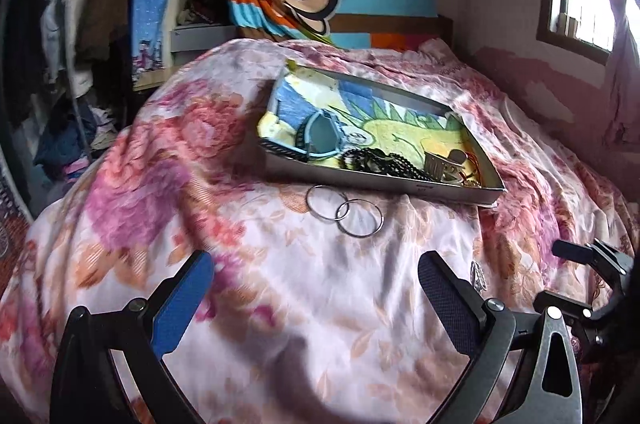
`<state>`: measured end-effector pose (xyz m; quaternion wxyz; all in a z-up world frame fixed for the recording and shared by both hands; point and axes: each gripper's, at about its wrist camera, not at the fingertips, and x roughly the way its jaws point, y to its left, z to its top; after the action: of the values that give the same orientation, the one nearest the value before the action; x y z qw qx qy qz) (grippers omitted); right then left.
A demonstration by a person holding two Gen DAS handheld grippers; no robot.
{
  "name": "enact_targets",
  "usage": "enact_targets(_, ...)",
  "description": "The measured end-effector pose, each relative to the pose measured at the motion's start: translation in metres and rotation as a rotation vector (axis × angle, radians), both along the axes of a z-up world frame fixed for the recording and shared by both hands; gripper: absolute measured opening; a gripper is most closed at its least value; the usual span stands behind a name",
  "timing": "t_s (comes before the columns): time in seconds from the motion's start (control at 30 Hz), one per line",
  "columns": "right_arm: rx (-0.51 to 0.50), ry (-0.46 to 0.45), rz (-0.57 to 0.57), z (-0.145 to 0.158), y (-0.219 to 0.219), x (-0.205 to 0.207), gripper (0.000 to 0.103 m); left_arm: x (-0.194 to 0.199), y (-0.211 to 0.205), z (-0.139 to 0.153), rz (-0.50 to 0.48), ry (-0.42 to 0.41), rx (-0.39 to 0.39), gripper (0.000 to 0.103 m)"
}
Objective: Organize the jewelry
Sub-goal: 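Move the left gripper to the silver hoop earrings while the right gripper approaches the silver hair clip, then grasp the silver hoop earrings with the left gripper while the right gripper grasps the silver hair clip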
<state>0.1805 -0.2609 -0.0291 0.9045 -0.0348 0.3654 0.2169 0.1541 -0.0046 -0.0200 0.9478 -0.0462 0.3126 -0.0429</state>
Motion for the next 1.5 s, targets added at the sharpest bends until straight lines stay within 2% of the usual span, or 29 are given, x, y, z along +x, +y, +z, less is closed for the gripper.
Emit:
enact_targets(0.07,0.007,0.04,0.013,-0.007,0.0,0.01,0.093,0.015,-0.001,-0.003,-0.022,0.014,0.002,0.103)
enact_targets(0.2,-0.021,0.085,0.067,-0.021,0.01,0.024,0.08,0.044,-0.001,-0.011,-0.058,0.048,-0.011,0.103)
enact_targets(0.37,-0.044,0.113,0.13,-0.029,0.024,0.037,0.072,0.075,-0.001,-0.019,-0.117,0.067,-0.034,0.103)
enact_targets(0.67,-0.073,0.22,0.119,-0.043,0.023,0.044,0.06,0.107,-0.016,-0.036,-0.246,0.123,-0.031,0.103)
enact_targets(0.77,-0.088,0.234,0.113,-0.043,0.021,0.042,0.047,0.112,-0.023,-0.04,-0.26,0.14,0.004,0.1)
enact_targets(0.83,-0.085,0.239,0.109,-0.043,0.019,0.042,0.039,0.113,-0.025,-0.041,-0.258,0.142,0.023,0.091)
enact_targets(0.93,-0.079,0.244,0.104,-0.044,0.017,0.043,0.038,0.113,-0.029,-0.042,-0.264,0.142,0.045,0.078)
enact_targets(1.2,-0.06,0.22,0.079,-0.048,0.016,0.046,0.029,0.114,-0.039,-0.047,-0.31,0.163,0.084,0.056)
enact_targets(1.5,-0.001,0.221,0.055,-0.051,0.009,0.05,0.029,0.111,-0.045,-0.049,-0.332,0.187,0.084,0.03)
